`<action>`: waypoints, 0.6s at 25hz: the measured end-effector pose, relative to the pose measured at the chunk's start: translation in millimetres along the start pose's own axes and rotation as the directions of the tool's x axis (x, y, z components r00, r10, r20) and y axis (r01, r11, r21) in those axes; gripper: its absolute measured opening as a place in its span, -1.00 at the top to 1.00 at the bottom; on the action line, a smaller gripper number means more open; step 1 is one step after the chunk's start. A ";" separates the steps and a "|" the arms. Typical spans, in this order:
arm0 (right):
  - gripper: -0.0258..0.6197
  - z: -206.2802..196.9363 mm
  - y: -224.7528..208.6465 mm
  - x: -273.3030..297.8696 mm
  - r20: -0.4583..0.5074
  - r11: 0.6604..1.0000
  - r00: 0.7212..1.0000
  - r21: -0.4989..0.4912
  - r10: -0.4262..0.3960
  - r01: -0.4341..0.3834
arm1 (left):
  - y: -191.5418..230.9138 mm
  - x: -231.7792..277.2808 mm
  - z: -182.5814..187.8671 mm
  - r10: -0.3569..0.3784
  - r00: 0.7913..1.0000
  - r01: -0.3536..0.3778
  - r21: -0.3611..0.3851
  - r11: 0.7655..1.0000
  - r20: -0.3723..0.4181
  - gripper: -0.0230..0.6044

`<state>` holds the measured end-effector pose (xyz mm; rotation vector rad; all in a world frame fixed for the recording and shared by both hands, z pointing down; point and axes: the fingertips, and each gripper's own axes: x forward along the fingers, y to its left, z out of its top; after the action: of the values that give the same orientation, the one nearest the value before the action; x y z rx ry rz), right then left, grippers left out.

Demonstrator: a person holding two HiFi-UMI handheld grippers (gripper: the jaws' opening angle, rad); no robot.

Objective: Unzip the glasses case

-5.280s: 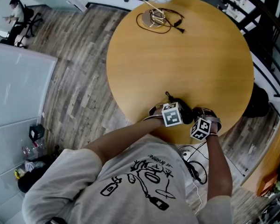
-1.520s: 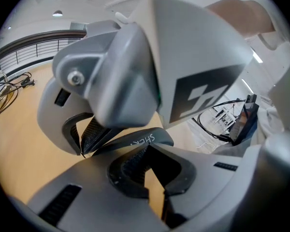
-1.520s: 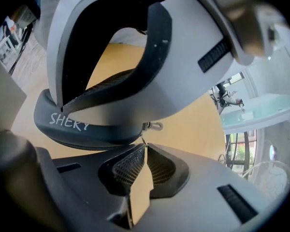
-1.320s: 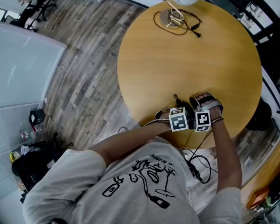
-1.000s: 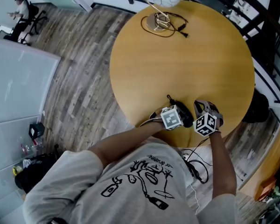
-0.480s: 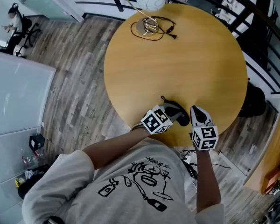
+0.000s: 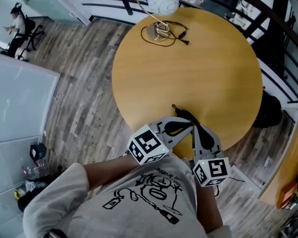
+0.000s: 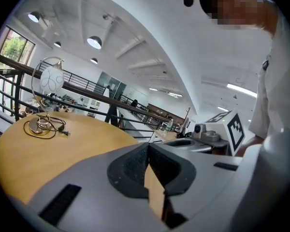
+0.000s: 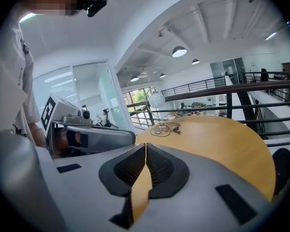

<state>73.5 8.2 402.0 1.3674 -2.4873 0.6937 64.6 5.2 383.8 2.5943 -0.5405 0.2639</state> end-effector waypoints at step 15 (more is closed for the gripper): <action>0.85 32.6 53.5 -34.2 0.083 0.999 0.996 -0.017 0.035 -0.034 | -20.3 -47.9 19.1 0.057 0.995 -0.056 -0.025 0.998 0.082 0.91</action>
<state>48.4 41.4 344.1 1.3788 -2.5808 0.6355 31.5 28.1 345.7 2.5794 -0.6430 0.1690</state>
